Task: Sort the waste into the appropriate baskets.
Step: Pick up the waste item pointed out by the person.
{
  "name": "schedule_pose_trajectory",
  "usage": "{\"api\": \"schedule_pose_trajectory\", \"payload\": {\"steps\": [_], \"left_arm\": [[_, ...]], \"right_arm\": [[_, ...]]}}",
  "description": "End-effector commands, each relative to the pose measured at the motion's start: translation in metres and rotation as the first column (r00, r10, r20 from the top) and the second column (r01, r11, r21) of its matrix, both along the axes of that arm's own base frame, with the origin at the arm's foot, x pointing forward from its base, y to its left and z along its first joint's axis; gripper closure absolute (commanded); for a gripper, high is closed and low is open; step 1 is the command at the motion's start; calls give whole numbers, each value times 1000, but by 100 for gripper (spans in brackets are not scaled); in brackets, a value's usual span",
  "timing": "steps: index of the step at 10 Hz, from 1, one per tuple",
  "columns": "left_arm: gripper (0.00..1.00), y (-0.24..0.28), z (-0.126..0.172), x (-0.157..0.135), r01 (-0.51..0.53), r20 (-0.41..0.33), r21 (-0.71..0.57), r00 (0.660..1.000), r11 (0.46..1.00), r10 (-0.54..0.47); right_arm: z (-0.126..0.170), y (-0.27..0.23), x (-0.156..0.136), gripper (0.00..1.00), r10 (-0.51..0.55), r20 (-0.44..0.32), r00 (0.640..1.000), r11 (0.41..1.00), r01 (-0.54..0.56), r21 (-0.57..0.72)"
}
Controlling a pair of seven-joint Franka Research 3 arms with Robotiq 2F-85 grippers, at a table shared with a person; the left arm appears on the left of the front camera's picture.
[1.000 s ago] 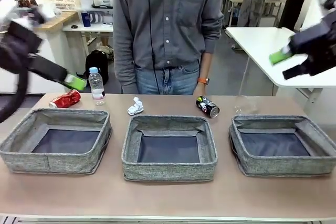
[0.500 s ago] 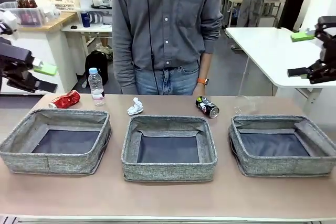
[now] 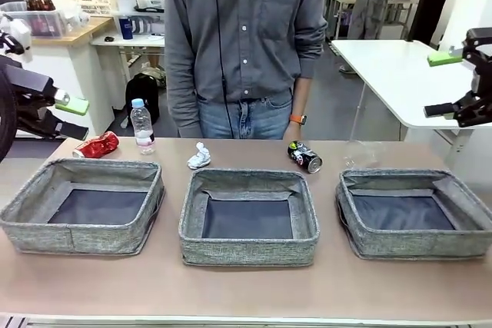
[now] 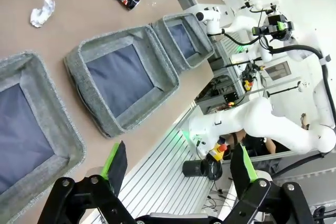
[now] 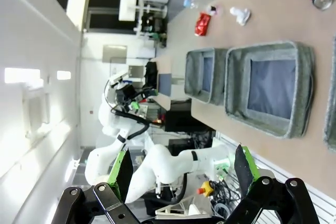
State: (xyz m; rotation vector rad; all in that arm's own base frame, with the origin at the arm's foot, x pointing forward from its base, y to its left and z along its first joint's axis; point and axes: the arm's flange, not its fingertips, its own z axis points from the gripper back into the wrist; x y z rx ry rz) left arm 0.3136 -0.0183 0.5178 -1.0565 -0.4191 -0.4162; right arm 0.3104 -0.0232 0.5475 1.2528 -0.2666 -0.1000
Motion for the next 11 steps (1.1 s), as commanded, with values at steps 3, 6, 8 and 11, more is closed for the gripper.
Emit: {"api": "schedule_pose_trajectory", "payload": {"steps": [3, 6, 8, 11], "left_arm": [[0, 4, 1, 4, 7, 28, -23, 1000, 1000, -6], [0, 4, 1, 4, 7, 28, -23, 1000, 1000, -6], [0, 4, 1, 4, 7, 28, -23, 1000, 1000, -6], [0, 4, 1, 4, 7, 28, -23, 1000, 1000, -6]], "right_arm": [[2, 3, 2, 0, 1, 25, 1000, 1000, -2, 17], [2, 3, 2, 0, 1, 25, 1000, 1000, -2, 17], [2, 3, 2, 0, 1, 25, 1000, 1000, -2, 17], [2, 3, 2, 0, 1, 25, 1000, 1000, -2, 17]]}}
